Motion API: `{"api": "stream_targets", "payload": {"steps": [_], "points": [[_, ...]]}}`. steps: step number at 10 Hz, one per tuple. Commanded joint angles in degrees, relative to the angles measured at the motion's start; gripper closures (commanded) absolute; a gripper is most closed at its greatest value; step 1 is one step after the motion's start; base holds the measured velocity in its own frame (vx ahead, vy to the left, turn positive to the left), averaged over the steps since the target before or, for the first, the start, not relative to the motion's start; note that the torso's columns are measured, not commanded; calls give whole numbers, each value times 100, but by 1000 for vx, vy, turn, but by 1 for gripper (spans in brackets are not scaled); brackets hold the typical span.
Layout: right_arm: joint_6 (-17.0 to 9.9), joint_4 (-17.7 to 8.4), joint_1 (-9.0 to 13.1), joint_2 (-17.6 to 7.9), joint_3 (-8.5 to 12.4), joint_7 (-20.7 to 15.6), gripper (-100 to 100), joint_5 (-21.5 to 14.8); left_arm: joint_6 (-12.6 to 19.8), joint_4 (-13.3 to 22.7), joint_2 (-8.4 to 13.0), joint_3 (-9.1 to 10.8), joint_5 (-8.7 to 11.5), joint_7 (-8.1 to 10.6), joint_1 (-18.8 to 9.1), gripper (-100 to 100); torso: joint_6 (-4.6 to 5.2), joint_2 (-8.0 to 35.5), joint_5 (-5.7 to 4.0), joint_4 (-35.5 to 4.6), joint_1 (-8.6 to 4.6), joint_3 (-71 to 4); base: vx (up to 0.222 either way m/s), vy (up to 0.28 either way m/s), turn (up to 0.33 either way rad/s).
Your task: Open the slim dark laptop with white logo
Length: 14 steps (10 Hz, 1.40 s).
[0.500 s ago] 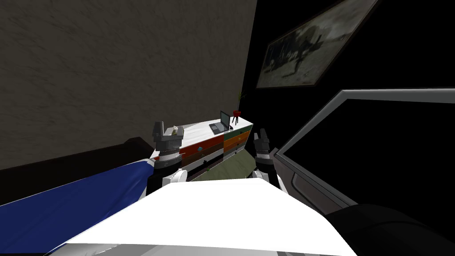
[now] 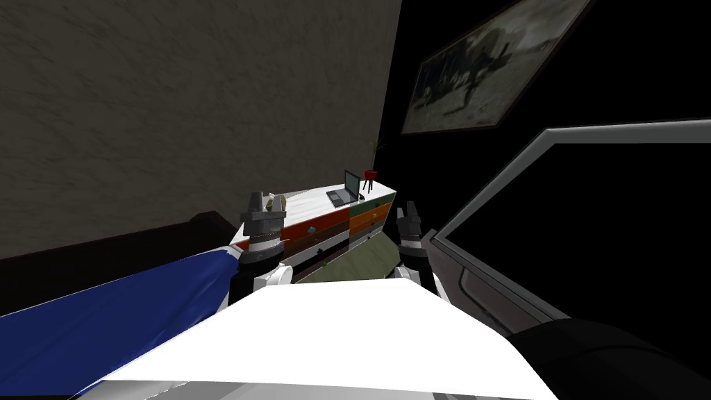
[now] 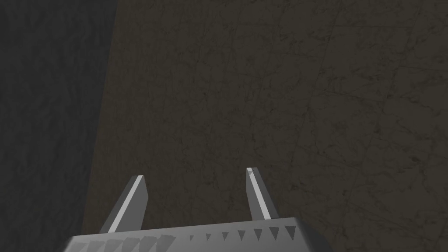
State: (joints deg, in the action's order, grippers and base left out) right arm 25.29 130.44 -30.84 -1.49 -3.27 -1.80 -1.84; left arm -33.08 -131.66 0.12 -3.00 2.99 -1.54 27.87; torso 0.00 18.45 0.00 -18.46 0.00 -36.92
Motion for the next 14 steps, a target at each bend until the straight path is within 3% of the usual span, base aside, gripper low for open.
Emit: {"api": "stream_targets", "payload": {"steps": [1, 4, 5, 8, 9, 10, 11, 12, 13, 14], "points": [[0, 0, 0, 0, 0, 0, 0, 0, 0, 0, 0, 0, 0, 0, 0, 0, 0, 424, 0, -423, 0, -844, 0, 0, 0], [0, 0, 0, 0, 0, 0, 0, 0, 0, 0, 0, 0, 0, 0, 0, 0, 0, 1693, 0, -1692, 0, -3381, 0, 0, 0], [0, 1, 0, 0, 0, 0, 0, 0, 29, 23, 212, -73, 104, -69, 110, -100, 0, 2116, 0, -2114, 0, -4227, 1, -8, -105], [-1, -3, 0, 0, -1, 0, 0, 0, 141, 129, 772, -361, 507, -351, 540, -100, 1, 2382, -1, -2377, -3, -4756, -19, -17, -203], [-1, -3, 0, 0, -1, 0, 0, 0, 141, 129, 886, -361, 507, -351, 540, -100, 0, 2384, 0, -2382, -2, -4762, -16, -13, -57], [-1, -3, -1, 0, 0, 0, 0, 0, 193, 183, 1064, -498, 696, -489, 743, -100, -3, 2382, 0, -2382, 3, -4765, -14, -17, -166], [-1, -3, 0, 0, -1, 0, 0, 0, 193, 183, 1183, -498, 696, -489, 743, -100, 1, 2382, 1, -2382, 2, -4766, -12, -11, -111], [-1, -3, 0, 0, 0, 0, 0, 0, 251, 246, 1386, -653, 906, -647, 972, -100, -1, 2381, 0, -2382, 3, -4766, -12, -14, -239], [-1, -3, 0, 0, -1, 0, 0, 0, 251, 246, 1512, -653, 906, -647, 972, -100, 1, 2384, 0, -2383, 0, -4765, -13, -10, -107], [-1, -3, -1, 0, 0, 0, 0, 0, 315, 317, 1708, -824, 1136, -825, 1224, -100, -2, 2382, 0, -2383, 1, -4765, -13, -20, -230]]}}
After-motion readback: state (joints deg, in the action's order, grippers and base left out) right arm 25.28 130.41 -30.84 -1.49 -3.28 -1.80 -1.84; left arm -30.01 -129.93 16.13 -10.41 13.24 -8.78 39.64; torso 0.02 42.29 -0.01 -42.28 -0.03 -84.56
